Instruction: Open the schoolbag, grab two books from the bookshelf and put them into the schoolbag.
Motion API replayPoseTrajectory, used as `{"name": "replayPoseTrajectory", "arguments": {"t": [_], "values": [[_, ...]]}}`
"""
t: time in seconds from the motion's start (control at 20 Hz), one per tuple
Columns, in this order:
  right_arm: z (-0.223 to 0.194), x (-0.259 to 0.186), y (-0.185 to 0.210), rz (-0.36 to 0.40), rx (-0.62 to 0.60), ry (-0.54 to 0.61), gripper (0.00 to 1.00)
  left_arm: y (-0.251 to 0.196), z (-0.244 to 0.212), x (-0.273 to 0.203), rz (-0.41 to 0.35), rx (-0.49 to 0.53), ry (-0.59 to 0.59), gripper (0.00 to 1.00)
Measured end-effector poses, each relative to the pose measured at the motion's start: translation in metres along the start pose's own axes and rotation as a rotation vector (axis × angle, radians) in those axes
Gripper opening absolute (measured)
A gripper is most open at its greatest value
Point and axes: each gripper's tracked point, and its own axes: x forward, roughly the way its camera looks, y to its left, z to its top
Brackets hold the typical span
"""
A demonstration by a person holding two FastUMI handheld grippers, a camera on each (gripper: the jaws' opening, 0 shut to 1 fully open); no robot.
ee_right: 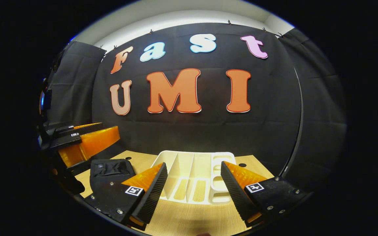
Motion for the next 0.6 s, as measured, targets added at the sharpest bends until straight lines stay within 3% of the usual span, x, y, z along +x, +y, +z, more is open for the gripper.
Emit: {"name": "replayPoseTrajectory", "arguments": {"t": [0.6], "values": [[0.007, -0.003, -0.008, -0.012, 0.025, -0.021, 0.98, -0.005, 0.02, -0.001, -0.01, 0.029, -0.032, 0.95]]}}
